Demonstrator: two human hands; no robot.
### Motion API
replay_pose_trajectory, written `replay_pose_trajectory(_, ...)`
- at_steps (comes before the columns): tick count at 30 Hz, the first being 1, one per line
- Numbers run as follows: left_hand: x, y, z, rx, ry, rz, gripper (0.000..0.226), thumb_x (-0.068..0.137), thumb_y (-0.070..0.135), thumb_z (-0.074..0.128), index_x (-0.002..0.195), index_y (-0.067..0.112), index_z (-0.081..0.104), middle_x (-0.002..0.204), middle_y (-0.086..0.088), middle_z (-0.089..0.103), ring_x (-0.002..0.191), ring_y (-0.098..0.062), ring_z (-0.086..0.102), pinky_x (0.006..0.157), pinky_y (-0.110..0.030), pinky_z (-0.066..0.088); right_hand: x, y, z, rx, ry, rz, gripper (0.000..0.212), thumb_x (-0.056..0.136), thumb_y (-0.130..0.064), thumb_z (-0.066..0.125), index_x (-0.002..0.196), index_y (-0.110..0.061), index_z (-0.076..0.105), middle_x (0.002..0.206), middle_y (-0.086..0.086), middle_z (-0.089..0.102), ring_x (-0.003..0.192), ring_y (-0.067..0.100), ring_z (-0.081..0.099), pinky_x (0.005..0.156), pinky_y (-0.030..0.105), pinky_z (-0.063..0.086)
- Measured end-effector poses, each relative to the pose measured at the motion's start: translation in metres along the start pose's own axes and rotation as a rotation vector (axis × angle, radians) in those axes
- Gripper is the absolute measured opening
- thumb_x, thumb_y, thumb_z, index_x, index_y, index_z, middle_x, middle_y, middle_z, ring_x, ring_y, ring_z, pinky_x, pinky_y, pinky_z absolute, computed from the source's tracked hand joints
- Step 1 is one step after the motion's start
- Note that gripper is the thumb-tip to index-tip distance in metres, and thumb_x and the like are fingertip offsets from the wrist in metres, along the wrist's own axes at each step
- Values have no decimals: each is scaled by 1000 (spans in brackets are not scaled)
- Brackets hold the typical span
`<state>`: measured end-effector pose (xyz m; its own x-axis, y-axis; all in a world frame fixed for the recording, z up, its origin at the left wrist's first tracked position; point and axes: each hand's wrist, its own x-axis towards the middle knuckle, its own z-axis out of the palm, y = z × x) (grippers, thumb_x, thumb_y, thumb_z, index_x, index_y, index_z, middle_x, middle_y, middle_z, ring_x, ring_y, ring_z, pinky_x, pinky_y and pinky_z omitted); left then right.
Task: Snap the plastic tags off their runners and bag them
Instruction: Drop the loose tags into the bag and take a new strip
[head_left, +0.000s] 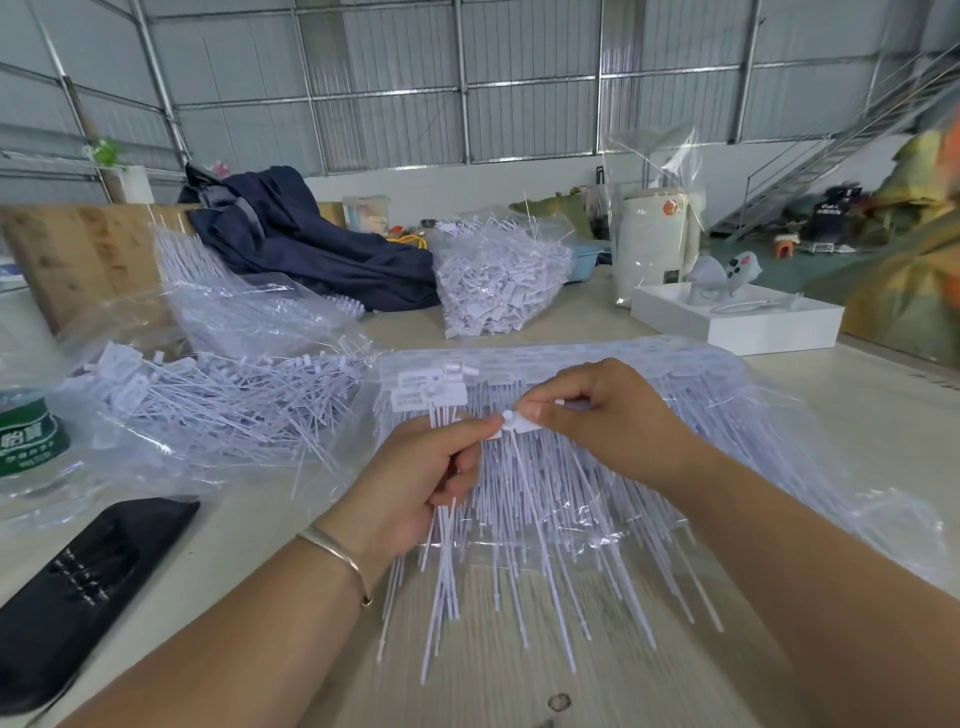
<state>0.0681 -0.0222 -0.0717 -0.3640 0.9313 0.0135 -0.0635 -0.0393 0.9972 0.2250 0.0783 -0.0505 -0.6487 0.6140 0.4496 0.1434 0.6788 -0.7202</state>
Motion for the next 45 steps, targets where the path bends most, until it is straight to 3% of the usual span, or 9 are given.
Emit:
replay_pose_trajectory(5,-2,6,-2,73,-112,22,30,84,16,68,55,15,58,43,4,30,34,-10,23,38,-19,19,-1,-1,-11,165,-56,26,10,86,-12,71,87,-17,79,88,22,73,80,43,61,75,38,49)
replay_pose_trajectory(8,-7,15,-5,142,-223,8,21,74,17,72,56,14,64,40,4,28,31,-8,23,35,-16,18,-2,-3,-19,198,-151,73,9,83,-8,72,89,-7,78,90,9,76,94,27,69,92,36,52)
replay_pose_trajectory(14,-15,22,-7,363,-344,-74,28,69,11,70,47,16,53,36,3,26,31,-10,21,37,-16,18,-4,-10,-15,187,-342,131,15,79,-1,71,72,-12,78,73,16,63,71,15,49,65,20,39)
replay_pose_trajectory(18,-9,15,2,468,-186,-85,36,75,4,68,43,17,58,38,1,32,36,-13,22,41,-18,17,-1,-4,-9,107,-272,153,14,77,-4,67,69,-9,78,74,36,57,70,22,46,69,32,36)
replay_pose_trajectory(24,-1,10,13,608,-52,6,34,71,4,71,42,19,62,44,6,58,33,-4,47,36,-9,30,1,1,-3,-61,-252,169,21,77,-7,66,70,13,66,54,9,33,50,12,30,51,24,26)
replay_pose_trajectory(29,2,9,-10,935,292,171,29,77,20,68,53,18,52,44,8,48,40,-7,45,39,-16,29,-2,-6,-26,-8,-275,170,20,70,-10,65,51,-4,69,46,3,41,46,9,35,48,19,30)
replay_pose_trajectory(34,6,19,-29,74,119,-25,42,79,11,75,46,23,50,47,7,29,37,-8,22,37,-17,19,7,6,-38,337,82,155,18,89,-4,58,80,-1,73,50,0,40,47,8,40,61,23,38)
replay_pose_trajectory(39,5,7,-11,88,-67,-126,43,87,13,70,62,23,36,50,7,27,39,-7,23,37,-18,19,7,16,-13,264,17,323,20,87,4,48,79,-9,61,58,2,47,51,11,40,44,14,32)
replay_pose_trajectory(45,2,2,-8,62,-42,-224,46,97,37,54,58,20,37,50,6,26,36,-6,20,33,-15,13,2,13,-15,230,-60,172,19,88,-1,58,82,-12,72,71,0,63,65,3,54,62,11,40)
